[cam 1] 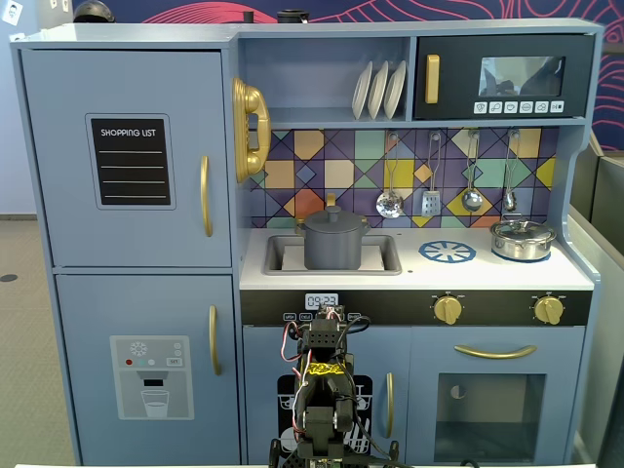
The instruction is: Take off the lid from the gray recipient and place it on the counter
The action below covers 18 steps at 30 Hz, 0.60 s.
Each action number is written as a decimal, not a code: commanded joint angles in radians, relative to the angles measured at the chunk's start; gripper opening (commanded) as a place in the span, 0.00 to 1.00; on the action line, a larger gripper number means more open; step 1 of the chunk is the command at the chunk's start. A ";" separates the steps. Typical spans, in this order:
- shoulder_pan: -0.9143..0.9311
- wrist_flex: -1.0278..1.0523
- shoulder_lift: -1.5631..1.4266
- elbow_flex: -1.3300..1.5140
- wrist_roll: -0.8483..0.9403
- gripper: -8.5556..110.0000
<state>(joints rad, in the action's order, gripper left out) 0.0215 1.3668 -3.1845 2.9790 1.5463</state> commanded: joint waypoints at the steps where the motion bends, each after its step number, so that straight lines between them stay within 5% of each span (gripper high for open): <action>1: 0.067 0.163 0.006 0.023 -0.035 0.07; 18: 0.060 0.161 0.006 0.021 -0.014 0.07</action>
<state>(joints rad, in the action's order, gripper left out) 0.0706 1.3668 -3.1845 2.9790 1.5463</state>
